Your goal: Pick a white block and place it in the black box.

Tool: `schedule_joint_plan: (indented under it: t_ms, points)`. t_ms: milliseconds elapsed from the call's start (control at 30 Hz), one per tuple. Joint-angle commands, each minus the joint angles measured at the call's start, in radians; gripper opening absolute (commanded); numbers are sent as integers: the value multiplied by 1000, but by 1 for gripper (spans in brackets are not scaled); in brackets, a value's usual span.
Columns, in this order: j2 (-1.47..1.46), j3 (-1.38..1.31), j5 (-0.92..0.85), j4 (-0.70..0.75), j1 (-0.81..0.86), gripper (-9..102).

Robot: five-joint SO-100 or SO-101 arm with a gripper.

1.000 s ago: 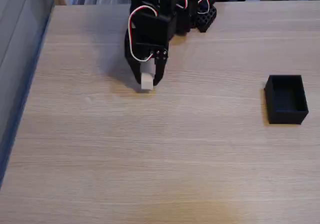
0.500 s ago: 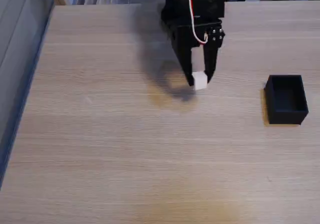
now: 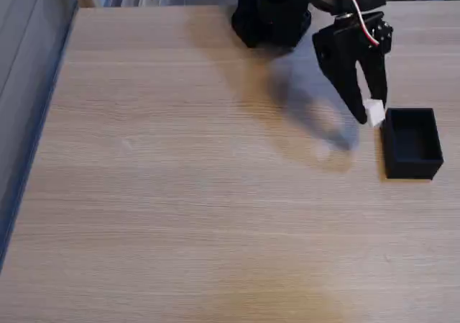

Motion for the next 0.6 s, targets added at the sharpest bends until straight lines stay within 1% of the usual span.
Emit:
schedule_joint_plan:
  t_ms: [0, 300, 567]
  points:
    - [-15, -61, 14, -8, -58, 0]
    - [-132, -206, 84, 80, -176, 0]
    - [-339, -388, 186, 158, -195, 0]
